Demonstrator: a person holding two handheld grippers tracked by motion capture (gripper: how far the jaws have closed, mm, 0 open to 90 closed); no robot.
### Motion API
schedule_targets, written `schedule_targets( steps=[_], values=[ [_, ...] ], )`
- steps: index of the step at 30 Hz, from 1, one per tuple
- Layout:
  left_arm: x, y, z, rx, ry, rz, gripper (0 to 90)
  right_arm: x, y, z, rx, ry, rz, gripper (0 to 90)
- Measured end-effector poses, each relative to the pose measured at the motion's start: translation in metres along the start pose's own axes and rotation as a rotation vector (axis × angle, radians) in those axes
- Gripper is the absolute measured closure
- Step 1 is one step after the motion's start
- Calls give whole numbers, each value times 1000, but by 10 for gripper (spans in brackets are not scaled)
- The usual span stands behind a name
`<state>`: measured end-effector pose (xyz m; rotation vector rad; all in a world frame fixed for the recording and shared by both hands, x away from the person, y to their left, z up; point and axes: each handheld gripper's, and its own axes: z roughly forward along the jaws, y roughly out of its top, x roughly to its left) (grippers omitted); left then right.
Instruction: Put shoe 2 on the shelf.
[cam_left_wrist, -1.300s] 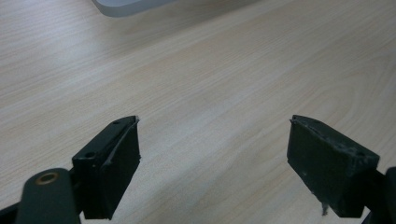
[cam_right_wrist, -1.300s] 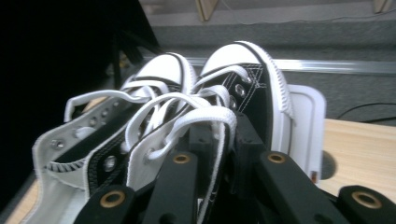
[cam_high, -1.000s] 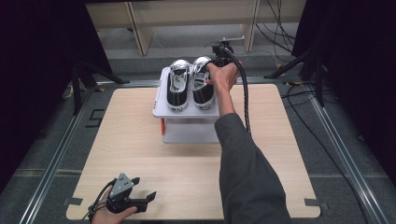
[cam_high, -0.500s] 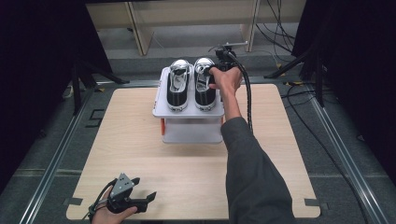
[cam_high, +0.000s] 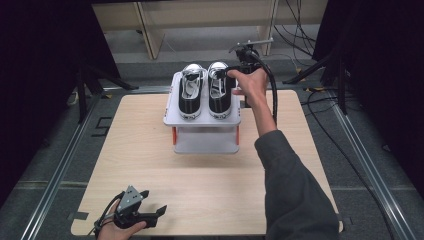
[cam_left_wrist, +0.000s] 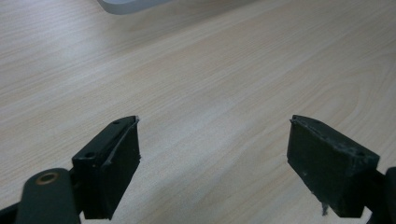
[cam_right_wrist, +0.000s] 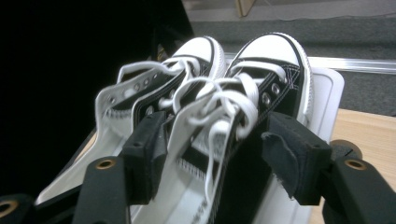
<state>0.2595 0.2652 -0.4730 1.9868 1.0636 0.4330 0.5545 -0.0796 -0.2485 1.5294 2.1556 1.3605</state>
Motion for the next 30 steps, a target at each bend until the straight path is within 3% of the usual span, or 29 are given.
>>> schedule_targets(
  steps=[8,10,12,14,18,22,25,27,28,30],
  values=[
    [2,0,1,2,10,-10,166,-10,-18,-32,1,38,-54,374],
    [2,0,2,1,7,-16,165,-14,-24,-39,0,55,-86,368],
    [4,0,2,13,16,-1,165,-17,-32,-47,8,58,-72,365],
    [3,0,3,10,13,-16,166,-25,-45,-58,13,64,-108,356],
    [3,1,4,4,16,-16,165,-33,-61,-70,19,68,-118,346],
    [6,0,4,27,30,-3,166,-41,-78,-78,20,78,-145,339],
    [5,0,4,21,27,-20,166,-45,-91,-82,28,82,-164,331],
    [5,0,5,20,25,-16,165,-44,-95,-84,29,82,-153,329],
    [6,0,5,27,28,-7,166,-46,-100,-86,24,84,-176,328],
    [5,0,5,20,28,-11,166,-47,-110,-89,23,89,-162,327]
  ],
)
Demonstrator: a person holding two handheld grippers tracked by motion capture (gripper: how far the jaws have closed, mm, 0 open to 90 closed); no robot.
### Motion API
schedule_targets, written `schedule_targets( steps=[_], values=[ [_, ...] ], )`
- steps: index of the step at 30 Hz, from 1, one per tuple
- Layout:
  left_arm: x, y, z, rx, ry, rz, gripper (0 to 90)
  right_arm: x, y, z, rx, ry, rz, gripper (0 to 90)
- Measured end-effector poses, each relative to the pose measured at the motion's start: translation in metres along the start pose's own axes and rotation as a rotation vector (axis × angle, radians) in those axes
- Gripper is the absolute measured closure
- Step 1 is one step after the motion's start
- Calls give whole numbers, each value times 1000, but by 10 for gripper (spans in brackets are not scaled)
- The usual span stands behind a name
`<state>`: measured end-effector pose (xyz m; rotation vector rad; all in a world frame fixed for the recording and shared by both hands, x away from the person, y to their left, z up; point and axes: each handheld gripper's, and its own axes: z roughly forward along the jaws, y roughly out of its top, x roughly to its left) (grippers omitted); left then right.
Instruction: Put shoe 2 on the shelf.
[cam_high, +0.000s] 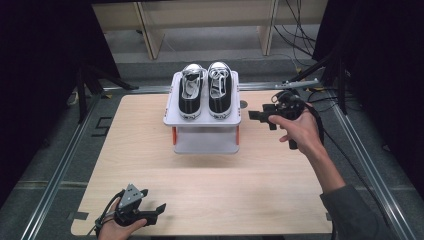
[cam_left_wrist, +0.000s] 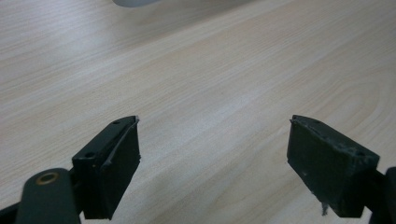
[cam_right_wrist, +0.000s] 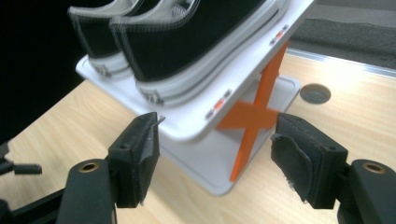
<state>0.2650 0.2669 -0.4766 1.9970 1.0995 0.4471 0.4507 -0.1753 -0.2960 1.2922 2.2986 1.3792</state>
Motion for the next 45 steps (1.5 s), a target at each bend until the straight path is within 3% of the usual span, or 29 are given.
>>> schedule_targets(
  steps=[4,10,11,13,14,18,19,23,24,28,30,32,33,34,38,39,40,41,44,45],
  values=[
    [1,-2,-1,-1,0,-9,166,0,-21,-4,1,5,-38,322],
    [1,-1,-2,8,4,11,166,6,-50,-10,7,3,-51,320],
    [0,-2,-1,-1,-7,-4,165,8,-60,-12,20,7,-40,321],
    [2,-2,-1,13,4,11,166,8,-64,-12,6,25,-37,321],
    [1,-2,-1,11,3,7,166,5,-72,-14,-1,21,-75,321],
    [1,-2,0,13,4,7,166,5,-86,-17,2,50,-57,320],
    [1,-3,0,15,4,8,166,6,-95,-17,-1,62,-25,319],
    [0,-3,0,6,-1,-1,166,6,-108,-18,-2,55,-55,313],
    [0,-3,0,7,0,-1,165,8,-114,-18,5,76,-46,307],
    [1,-4,1,22,9,7,166,10,-126,-17,-11,76,-57,301],
    [1,-4,1,11,3,-3,166,13,-133,-15,-4,60,-81,294],
    [1,-4,1,19,5,0,165,15,-141,-12,7,84,-85,289],
    [1,-4,1,17,5,-1,165,18,-144,-12,26,75,-84,274],
    [1,-4,1,17,2,1,166,19,-149,-11,29,48,-125,275],
    [1,-5,1,17,4,-5,166,27,-172,-7,80,15,-145,255],
    [1,-5,1,21,4,-1,166,27,-172,-7,80,15,-145,255],
    [2,-4,0,30,11,15,166,26,-176,-7,60,-4,-178,273],
    [1,-4,0,26,8,12,166,29,-184,-5,117,9,-158,262],
    [1,-4,0,26,8,18,165,28,-192,-2,93,20,-152,263],
    [0,-4,1,23,6,18,165,28,-196,0,105,54,-126,260]
  ],
)
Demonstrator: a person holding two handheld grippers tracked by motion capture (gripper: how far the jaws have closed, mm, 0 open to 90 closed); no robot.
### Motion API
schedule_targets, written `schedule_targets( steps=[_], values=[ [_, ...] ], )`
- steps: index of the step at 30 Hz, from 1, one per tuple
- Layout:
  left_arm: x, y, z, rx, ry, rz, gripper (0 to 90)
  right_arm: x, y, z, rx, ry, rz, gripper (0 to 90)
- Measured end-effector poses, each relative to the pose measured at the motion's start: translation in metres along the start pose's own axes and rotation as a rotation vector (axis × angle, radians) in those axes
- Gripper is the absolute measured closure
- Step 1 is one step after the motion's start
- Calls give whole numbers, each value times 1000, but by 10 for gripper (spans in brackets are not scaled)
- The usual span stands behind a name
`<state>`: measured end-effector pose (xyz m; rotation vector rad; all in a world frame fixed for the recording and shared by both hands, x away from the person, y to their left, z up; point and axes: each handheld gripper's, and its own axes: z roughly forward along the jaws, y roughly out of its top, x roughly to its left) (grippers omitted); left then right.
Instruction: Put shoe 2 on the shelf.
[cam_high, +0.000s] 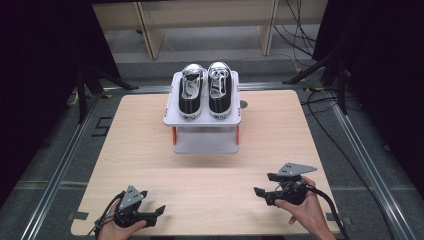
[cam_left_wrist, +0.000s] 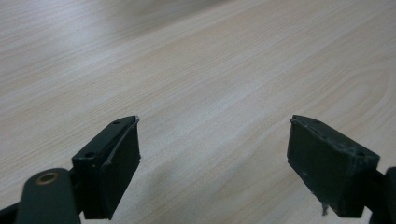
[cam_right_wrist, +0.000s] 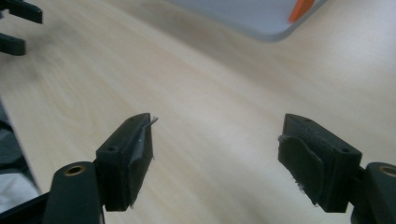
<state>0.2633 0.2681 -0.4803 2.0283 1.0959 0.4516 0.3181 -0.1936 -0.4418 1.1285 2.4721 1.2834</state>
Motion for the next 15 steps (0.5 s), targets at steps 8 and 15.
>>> schedule_targets(
  steps=[8,15],
  values=[
    [0,-1,0,22,4,34,163,-2,-27,9,22,5,60,242],
    [0,-1,2,24,3,33,163,9,-32,19,54,47,25,229]
  ],
)
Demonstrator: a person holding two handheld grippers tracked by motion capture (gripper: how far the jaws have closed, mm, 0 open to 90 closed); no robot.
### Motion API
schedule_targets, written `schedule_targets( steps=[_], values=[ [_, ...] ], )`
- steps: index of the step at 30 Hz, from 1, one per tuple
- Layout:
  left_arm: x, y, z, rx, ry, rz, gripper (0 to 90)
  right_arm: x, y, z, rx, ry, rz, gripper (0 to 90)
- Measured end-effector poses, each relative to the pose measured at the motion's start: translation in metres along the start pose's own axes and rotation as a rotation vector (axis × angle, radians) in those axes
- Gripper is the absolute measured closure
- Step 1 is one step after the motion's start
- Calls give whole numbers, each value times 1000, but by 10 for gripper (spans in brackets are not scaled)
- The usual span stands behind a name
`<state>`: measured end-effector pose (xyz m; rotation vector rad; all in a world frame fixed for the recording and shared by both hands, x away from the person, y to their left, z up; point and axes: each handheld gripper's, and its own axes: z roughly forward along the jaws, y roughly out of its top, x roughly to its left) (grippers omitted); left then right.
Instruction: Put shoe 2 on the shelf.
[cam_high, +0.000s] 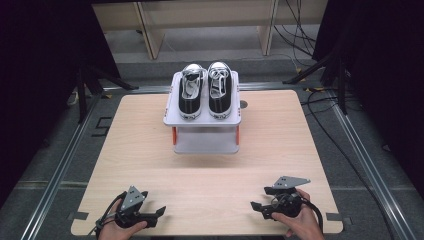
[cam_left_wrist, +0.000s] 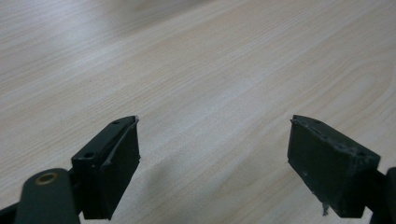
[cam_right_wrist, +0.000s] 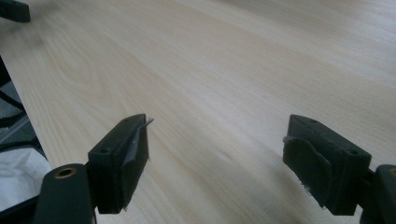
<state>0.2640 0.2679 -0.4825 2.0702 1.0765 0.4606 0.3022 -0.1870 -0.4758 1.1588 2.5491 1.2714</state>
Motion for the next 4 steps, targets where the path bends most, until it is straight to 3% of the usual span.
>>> schedule_targets(
  steps=[1,3,4],
  values=[
    [0,0,0,2,1,3,163,2,0,0,5,-23,-11,229],
    [0,0,0,1,-1,1,163,1,-1,1,-5,-16,-20,229],
    [0,0,0,2,-1,2,163,0,0,2,15,-7,-26,229]
  ],
)
